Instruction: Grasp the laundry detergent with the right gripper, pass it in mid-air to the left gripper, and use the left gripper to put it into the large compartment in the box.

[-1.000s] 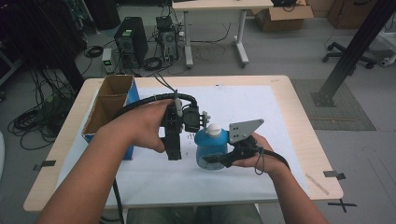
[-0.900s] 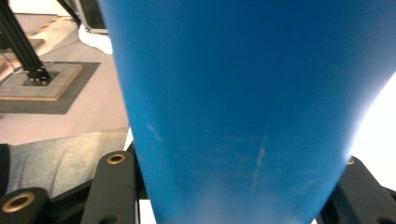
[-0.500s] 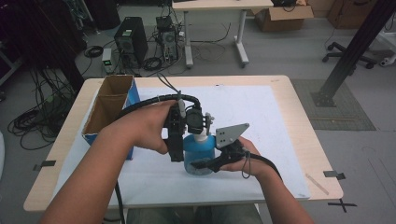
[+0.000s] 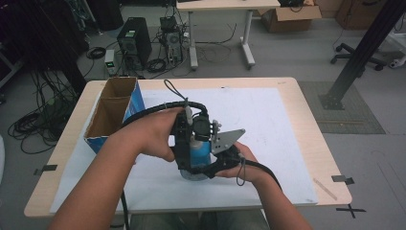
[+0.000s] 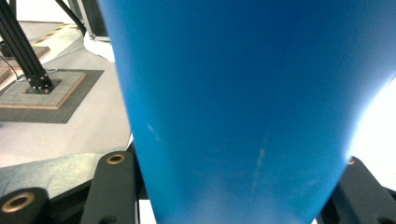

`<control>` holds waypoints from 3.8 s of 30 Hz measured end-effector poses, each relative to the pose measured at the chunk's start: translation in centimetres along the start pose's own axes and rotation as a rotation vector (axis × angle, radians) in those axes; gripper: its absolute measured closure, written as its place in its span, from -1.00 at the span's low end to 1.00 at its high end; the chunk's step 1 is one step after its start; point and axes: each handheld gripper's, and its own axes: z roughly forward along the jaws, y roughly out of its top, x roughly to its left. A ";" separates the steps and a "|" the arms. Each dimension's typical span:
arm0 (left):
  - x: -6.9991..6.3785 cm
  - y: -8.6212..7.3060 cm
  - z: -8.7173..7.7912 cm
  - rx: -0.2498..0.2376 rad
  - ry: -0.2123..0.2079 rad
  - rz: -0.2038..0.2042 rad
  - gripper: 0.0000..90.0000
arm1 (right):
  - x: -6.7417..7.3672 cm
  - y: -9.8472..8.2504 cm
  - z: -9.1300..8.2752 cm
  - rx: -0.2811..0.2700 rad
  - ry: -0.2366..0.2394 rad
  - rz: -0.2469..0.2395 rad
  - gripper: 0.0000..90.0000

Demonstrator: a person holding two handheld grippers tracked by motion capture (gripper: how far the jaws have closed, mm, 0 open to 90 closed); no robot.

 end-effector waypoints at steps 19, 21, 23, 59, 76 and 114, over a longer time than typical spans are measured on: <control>-0.1 -0.1 0.7 0.009 0.006 -0.002 -0.99 | 0.1 0.9 1.3 -0.006 -0.005 -0.005 0.01; -0.1 -0.1 0.7 0.009 0.009 -0.002 -0.98 | 0.2 1.0 1.4 -0.004 -0.002 0.007 0.01; -0.1 -0.1 0.7 0.011 0.016 0.003 -0.95 | 0.2 1.0 1.4 0.001 -0.007 -0.004 0.01; -0.3 0.2 0.3 0.030 0.026 0.024 -0.59 | 0.2 1.3 1.1 -0.004 -0.010 -0.004 0.00; -0.3 -0.1 0.6 0.033 0.002 0.042 -0.16 | 0.4 1.3 1.3 -0.013 -0.008 -0.004 0.01; 0.1 0.2 -1.1 0.045 0.008 0.012 -0.12 | -0.1 0.9 -0.8 -0.035 -0.052 0.106 -0.98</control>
